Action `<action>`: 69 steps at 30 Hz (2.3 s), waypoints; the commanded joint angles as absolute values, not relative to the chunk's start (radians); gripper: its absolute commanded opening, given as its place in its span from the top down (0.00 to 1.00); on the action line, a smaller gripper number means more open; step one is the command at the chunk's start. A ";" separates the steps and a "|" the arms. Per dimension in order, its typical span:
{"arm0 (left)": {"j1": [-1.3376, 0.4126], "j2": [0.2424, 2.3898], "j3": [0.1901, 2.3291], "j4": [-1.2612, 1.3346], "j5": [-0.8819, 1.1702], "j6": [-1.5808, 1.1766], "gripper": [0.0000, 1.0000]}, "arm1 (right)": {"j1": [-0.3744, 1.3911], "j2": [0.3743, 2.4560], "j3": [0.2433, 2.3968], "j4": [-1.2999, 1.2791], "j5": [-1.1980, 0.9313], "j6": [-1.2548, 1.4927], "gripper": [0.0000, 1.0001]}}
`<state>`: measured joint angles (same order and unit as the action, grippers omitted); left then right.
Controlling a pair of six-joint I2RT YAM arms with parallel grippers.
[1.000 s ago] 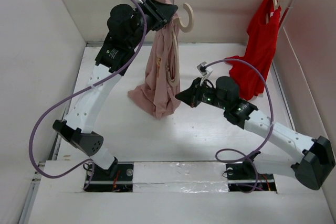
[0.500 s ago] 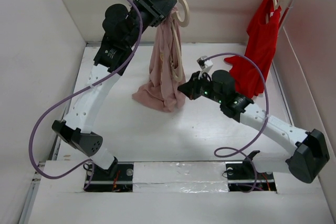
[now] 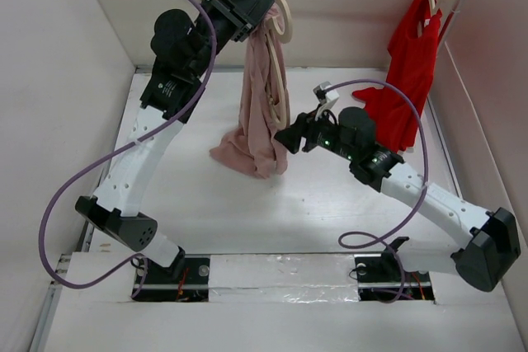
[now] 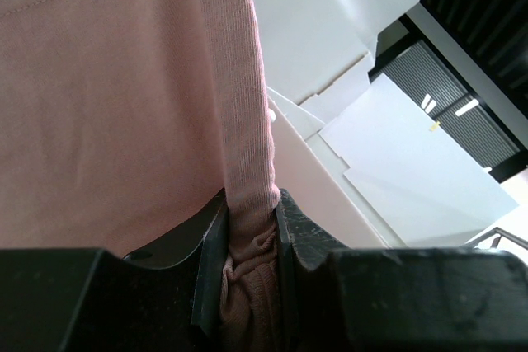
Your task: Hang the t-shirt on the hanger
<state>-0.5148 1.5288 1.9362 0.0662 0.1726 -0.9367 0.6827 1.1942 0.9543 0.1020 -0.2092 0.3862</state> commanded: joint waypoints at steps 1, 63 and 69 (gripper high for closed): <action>-0.509 1.457 1.921 0.199 0.210 -0.966 1.00 | 0.672 1.241 1.040 0.120 -0.209 0.318 0.33; -0.535 1.259 1.066 0.464 0.140 -1.006 1.00 | 0.860 1.137 1.137 -0.549 -0.379 0.414 0.86; -0.535 1.304 1.006 0.517 0.083 -0.945 1.00 | 0.874 1.135 1.120 -0.638 -0.321 0.388 0.60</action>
<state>-0.5365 1.3003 0.9997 0.3943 0.1059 -0.9653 0.8692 1.1538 1.1152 -0.5957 -0.3420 0.4091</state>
